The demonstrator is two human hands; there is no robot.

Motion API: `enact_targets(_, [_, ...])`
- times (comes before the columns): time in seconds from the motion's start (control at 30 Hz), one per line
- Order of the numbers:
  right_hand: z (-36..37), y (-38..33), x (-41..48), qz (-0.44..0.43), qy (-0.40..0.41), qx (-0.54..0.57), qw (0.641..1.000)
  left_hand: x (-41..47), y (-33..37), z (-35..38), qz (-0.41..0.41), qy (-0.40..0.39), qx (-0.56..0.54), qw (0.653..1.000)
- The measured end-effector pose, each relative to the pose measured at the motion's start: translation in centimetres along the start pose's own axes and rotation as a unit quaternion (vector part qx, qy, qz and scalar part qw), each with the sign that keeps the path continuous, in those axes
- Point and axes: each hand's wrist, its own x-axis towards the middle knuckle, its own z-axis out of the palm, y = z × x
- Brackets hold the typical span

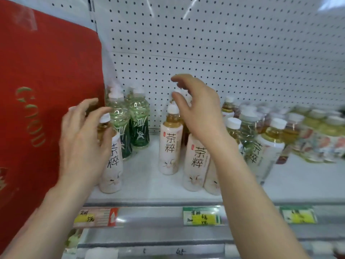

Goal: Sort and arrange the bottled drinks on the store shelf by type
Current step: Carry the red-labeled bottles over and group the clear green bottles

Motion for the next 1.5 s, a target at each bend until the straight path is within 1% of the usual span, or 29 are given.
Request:
enact_targets(0.07, [-3.0,1.8,-2.7,0.019,0.076,-0.012,0.997,-0.8,1.9,1.0,0.024,0.014,-0.026,0.999])
enact_targets(0.13, [-5.7,4.1,-4.4,0.048,0.125,-0.05,0.99,-1.5,4.4,2.4,0.053,-0.016,-0.069,0.996])
enact_targets(0.17, [-6.9,5.3,-4.9,0.068,0.134,-0.069,0.986,-1.8,5.8,3.1,0.067,-0.036,-0.086,0.993])
enact_targets(0.2, [-8.0,6.4,-5.1,0.093,0.124,-0.086,0.984,-2.1,7.2,3.8,0.08,-0.054,-0.098,0.991])
enact_targets(0.27, [-9.6,8.7,-5.0,0.147,0.056,-0.128,0.979,-2.5,9.8,5.1,0.095,-0.086,-0.116,0.985])
enact_targets(0.33, [-10.5,10.4,-4.4,0.179,-0.045,-0.18,0.966,-2.5,12.0,6.3,0.103,-0.11,-0.13,0.98])
enact_targets(0.4, [-11.0,11.4,-3.3,0.182,-0.139,-0.216,0.949,-2.4,13.5,7.4,0.112,-0.124,-0.116,0.979])
enact_targets(0.47, [-11.5,11.9,-2.1,0.181,-0.217,-0.232,0.931,-2.3,14.3,8.3,0.104,-0.14,-0.094,0.98])
enact_targets(0.53, [-11.9,12.4,-1.2,0.174,-0.264,-0.222,0.922,-2.5,14.6,8.8,0.083,-0.15,-0.088,0.981])
enact_targets(0.67, [-12.4,13.3,0.0,0.182,-0.293,-0.131,0.93,-2.9,14.7,9.2,0.079,-0.13,-0.093,0.984])
enact_targets(0.7, [-12.6,13.2,0.5,0.184,-0.283,-0.121,0.933,-2.9,14.7,9.1,0.08,-0.129,-0.093,0.984])
enact_targets(0.77, [-13.3,12.5,2.0,0.165,-0.238,-0.12,0.949,-2.9,14.5,8.7,0.084,-0.129,-0.087,0.984])
enact_targets(0.83, [-14.2,11.1,4.1,0.14,-0.177,-0.114,0.967,-2.8,14.1,8.0,0.081,-0.115,-0.077,0.987])
enact_targets(0.93, [-14.9,8.3,7.8,0.088,-0.08,-0.079,0.99,-2.1,12.6,6.3,0.06,-0.072,-0.053,0.994])
enact_targets(1.07, [-13.3,4.5,12.5,0.043,0.028,-0.006,0.999,-0.3,8.6,2.9,0.027,0.005,0.012,1.0])
enact_targets(1.17, [-10.1,2.1,14.7,0.03,0.047,0.083,0.995,1.0,5.5,0.7,0.001,0.041,0.053,0.998])
enact_targets(1.23, [-7.1,0.9,15.1,0.043,0.024,0.124,0.991,1.7,3.7,-0.1,-0.012,0.034,0.077,0.996])
enact_targets(1.3, [-3.6,0.3,15.1,0.052,-0.017,0.142,0.988,2.0,2.1,-0.2,-0.026,-0.003,0.099,0.995])
enact_targets(1.33, [-1.9,0.0,14.9,0.053,-0.047,0.131,0.989,2.1,1.4,-0.1,-0.032,-0.025,0.107,0.993])
enact_targets(1.43, [2.3,-1.1,13.8,0.054,-0.168,0.023,0.984,1.7,-0.2,0.5,-0.028,-0.065,0.116,0.991])
enact_targets(1.5, [4.4,-1.6,12.6,0.056,-0.243,-0.057,0.967,1.6,-0.6,0.7,-0.03,-0.065,0.1,0.992])
